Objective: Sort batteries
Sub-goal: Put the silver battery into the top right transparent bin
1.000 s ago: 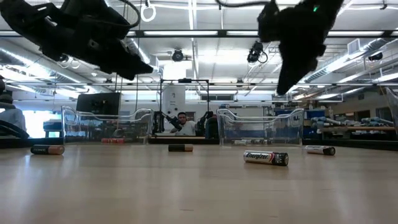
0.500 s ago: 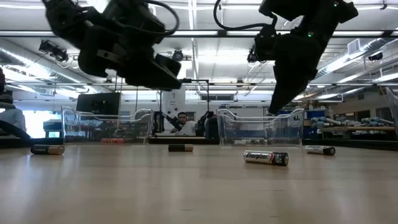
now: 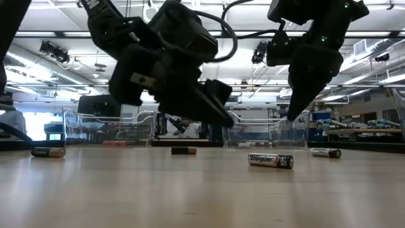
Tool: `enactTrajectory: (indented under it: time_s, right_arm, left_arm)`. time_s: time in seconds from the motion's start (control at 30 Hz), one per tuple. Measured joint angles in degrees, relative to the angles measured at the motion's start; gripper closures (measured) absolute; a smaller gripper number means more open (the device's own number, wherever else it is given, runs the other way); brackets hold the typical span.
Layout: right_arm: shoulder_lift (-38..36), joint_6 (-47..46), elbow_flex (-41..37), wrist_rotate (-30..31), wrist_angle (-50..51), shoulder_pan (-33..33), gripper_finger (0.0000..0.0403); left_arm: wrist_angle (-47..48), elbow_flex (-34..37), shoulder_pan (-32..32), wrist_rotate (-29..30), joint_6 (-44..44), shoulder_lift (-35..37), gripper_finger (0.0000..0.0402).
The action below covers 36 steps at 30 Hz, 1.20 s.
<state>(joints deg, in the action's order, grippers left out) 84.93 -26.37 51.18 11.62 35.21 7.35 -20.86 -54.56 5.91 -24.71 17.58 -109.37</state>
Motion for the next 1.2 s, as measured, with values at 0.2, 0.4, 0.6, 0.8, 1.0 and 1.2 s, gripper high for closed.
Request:
enactTrajectory:
  time_s: [0.2, 0.4, 0.6, 0.8, 1.0, 1.2]
  right_arm:
    - [-4.0, -1.9, 0.0, 1.4, 2.4, 1.3, 0.0391]
    - [-10.0, -3.6, 0.0, 4.9, 2.3, 4.3, 0.0391]
    - [-13.3, -4.5, 0.0, 6.9, 1.3, 6.6, 0.0391]
    - [-13.8, -5.0, 0.0, 7.4, 0.3, 7.7, 0.0392]
    - [-13.8, -6.3, 0.0, 7.4, 0.4, 8.4, 0.0392]
    - [-13.2, -8.7, 0.0, 7.5, -0.7, 8.8, 0.0390]
  left_arm:
    - [-1.6, -3.4, 2.5, 5.8, 0.0, -5.6, 0.0272]
    - [-2.4, -5.6, 2.9, 10.1, -0.7, -8.3, 0.0226]
    - [-3.8, -5.7, 3.0, 12.0, -2.7, -8.3, 0.0213]
    - [-5.6, -6.0, 3.7, 12.2, -3.7, -8.2, 0.0213]
    - [-1.3, -9.9, 5.5, 15.5, -16.7, -8.2, 0.0213]
    - [2.1, -10.7, 8.9, 20.7, -10.4, -8.2, 0.0209]
